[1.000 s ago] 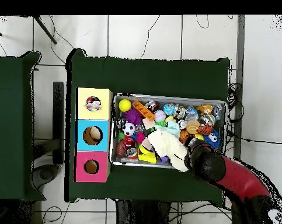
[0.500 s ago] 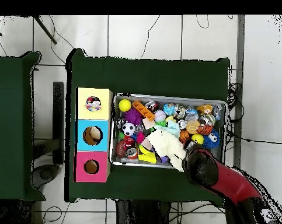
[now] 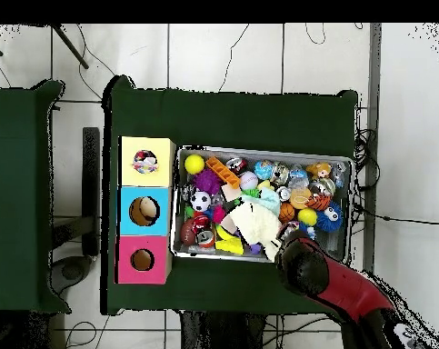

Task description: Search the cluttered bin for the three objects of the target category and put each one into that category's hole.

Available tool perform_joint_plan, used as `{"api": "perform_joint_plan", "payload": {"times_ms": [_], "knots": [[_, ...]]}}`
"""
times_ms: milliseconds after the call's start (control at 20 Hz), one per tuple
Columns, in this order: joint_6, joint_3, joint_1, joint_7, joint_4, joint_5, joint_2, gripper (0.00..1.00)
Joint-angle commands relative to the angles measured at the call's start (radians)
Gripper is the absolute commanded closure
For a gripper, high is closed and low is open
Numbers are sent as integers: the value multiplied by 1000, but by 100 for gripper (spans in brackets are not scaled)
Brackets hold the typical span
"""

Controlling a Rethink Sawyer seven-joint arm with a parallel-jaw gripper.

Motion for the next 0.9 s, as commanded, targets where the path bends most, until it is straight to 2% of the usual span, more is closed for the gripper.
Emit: {"api": "perform_joint_plan", "payload": {"times_ms": [50, 400, 550, 600, 900], "knots": [[18, 33, -11, 179, -16, 62, 47, 0], [-4, 7, 16, 179, -20, 56, 45, 0], [-1, 15, 7, 181, -19, 60, 41, 0], [-4, 14, 8, 184, -17, 62, 41, 100], [-30, 25, -7, 194, -1, 60, 35, 100]]}}
